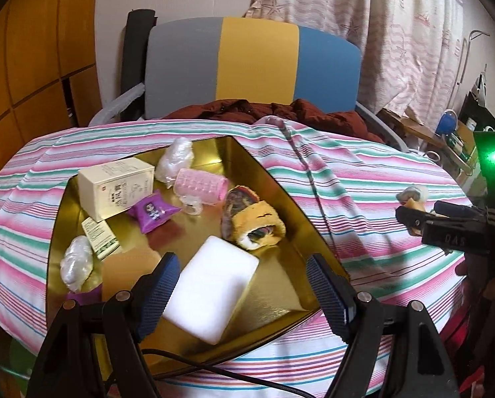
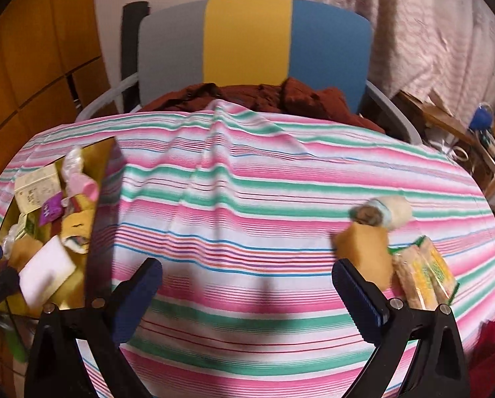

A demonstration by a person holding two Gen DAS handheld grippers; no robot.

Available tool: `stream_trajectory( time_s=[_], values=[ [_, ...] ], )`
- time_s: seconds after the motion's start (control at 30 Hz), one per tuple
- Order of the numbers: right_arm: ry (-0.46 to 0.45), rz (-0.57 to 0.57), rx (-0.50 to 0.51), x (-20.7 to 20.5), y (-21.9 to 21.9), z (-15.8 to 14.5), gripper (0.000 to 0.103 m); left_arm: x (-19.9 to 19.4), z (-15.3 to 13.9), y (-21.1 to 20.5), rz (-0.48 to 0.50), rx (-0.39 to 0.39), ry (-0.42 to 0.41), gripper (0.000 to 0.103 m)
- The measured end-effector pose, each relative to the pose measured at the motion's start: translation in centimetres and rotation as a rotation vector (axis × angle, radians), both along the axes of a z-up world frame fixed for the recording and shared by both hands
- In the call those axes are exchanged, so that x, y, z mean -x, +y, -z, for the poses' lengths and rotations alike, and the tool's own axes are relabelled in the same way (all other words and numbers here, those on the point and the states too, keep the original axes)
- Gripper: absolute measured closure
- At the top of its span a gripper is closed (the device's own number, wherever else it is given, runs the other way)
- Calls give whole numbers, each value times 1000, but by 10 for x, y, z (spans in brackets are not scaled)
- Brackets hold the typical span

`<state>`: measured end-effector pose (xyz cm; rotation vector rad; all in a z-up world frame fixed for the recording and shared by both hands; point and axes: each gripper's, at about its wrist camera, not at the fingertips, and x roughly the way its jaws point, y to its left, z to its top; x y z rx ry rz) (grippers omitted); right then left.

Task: Organize objects
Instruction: 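Move both tools from the gold tray back toward the remaining items, then grasp the yellow sponge with the left tool while the right tool approaches the cracker packets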

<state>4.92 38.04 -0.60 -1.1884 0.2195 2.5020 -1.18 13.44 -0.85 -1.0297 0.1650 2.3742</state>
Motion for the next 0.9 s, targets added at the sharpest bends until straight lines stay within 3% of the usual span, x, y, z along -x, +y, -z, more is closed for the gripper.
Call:
stream_trajectory(
  time_s=[0.2, 0.37, 0.63, 0.7, 0.9],
  values=[
    [-13, 110, 51, -14, 63, -7, 0, -1, -3, 12, 44, -12, -2, 23],
    [18, 301, 106, -38, 136, -10, 0, -3, -7, 25, 83, -13, 1, 24],
    [132, 652, 500, -100, 228, 27, 0, -11, -12, 69, 195, -7, 6, 24],
    [155, 676, 554, -107, 232, 31, 0, -13, -13, 85, 222, -3, 8, 24],
    [147, 652, 578, -109, 234, 32, 0, -17, -3, 145, 330, 33, -15, 24]
  ],
)
